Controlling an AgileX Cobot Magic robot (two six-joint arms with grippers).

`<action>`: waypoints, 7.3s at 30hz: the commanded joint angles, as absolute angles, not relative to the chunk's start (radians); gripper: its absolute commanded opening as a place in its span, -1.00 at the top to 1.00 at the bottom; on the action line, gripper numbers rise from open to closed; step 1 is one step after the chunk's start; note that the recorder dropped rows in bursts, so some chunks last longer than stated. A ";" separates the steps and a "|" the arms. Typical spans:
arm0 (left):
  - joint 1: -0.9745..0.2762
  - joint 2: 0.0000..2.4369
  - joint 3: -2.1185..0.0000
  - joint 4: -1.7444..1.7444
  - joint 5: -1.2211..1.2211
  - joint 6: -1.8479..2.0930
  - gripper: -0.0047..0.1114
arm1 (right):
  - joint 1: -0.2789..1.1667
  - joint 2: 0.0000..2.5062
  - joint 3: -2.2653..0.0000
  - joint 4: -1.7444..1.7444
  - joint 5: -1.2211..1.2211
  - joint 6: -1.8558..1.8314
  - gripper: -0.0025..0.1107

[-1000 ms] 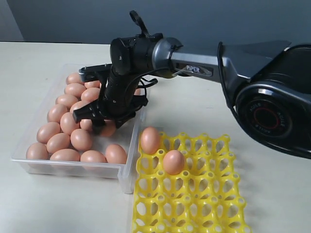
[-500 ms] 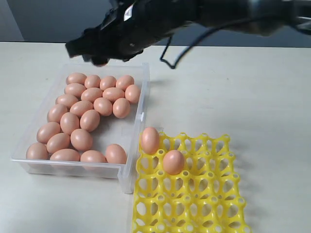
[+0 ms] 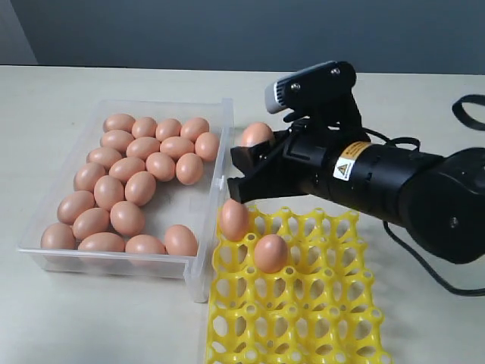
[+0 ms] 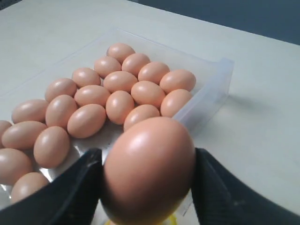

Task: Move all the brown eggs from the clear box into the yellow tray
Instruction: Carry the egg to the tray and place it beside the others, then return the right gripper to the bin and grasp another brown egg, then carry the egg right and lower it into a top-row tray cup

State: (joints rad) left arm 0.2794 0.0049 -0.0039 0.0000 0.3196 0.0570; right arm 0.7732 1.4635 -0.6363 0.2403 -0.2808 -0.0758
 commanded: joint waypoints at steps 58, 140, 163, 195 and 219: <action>0.275 0.000 0.000 0.000 0.309 0.057 0.91 | 0.769 1.726 -0.614 0.321 -0.234 -0.075 -0.11; 0.275 0.000 0.000 0.000 0.309 0.057 0.91 | 0.769 2.323 -1.861 -0.011 0.796 0.106 0.96; 0.275 0.000 0.000 0.000 0.309 0.057 0.91 | 0.757 1.348 -0.790 0.036 -0.049 0.135 0.96; 0.275 0.000 0.000 0.000 0.309 0.057 0.91 | 0.639 1.621 -0.510 0.193 -0.340 0.133 0.96; 0.275 0.000 0.000 0.000 0.309 0.057 0.91 | 0.639 1.702 -0.307 0.087 -0.842 0.192 0.96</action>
